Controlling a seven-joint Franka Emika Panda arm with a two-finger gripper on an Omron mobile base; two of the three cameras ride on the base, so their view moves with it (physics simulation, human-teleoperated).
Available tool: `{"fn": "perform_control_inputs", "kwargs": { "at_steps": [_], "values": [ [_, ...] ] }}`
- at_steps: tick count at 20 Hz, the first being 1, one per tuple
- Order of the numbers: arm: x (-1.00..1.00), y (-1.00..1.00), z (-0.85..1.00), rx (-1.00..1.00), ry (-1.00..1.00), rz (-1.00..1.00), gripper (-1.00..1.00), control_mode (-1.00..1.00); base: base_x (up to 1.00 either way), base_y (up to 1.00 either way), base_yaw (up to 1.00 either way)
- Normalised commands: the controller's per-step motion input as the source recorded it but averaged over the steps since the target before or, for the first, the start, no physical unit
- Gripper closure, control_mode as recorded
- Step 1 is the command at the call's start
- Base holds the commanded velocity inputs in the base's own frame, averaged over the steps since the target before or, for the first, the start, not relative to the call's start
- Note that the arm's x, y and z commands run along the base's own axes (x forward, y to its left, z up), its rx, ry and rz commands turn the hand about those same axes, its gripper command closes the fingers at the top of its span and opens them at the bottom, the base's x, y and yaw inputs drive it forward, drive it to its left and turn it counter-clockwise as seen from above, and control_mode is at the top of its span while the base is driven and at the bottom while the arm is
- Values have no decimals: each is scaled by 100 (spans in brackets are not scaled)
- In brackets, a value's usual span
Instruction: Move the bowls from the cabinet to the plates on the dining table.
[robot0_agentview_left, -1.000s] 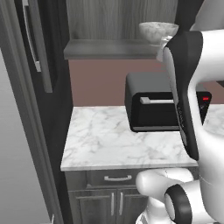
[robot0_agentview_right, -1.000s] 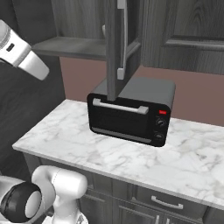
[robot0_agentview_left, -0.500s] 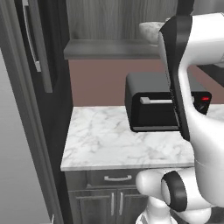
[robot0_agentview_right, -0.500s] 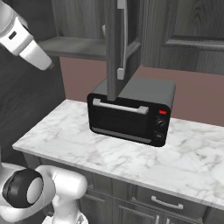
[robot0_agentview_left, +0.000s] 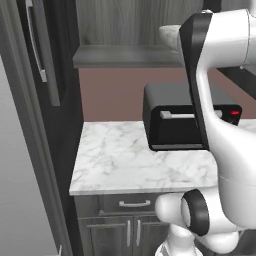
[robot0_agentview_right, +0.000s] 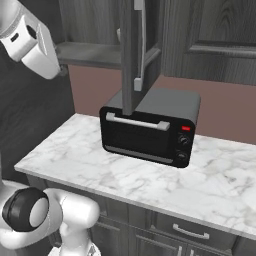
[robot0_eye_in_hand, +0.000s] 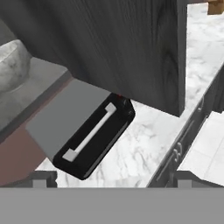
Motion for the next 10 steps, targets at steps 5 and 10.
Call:
{"fn": "perform_control_inputs", "kwargs": {
  "at_steps": [5, 10],
  "values": [
    [-1, -5, -11, 1, -1, -1, -100, -100, 0, 0, 0],
    [-4, -18, -40, 0, -3, 0, -100, -100, 0, 0, 0]
  ]
}}
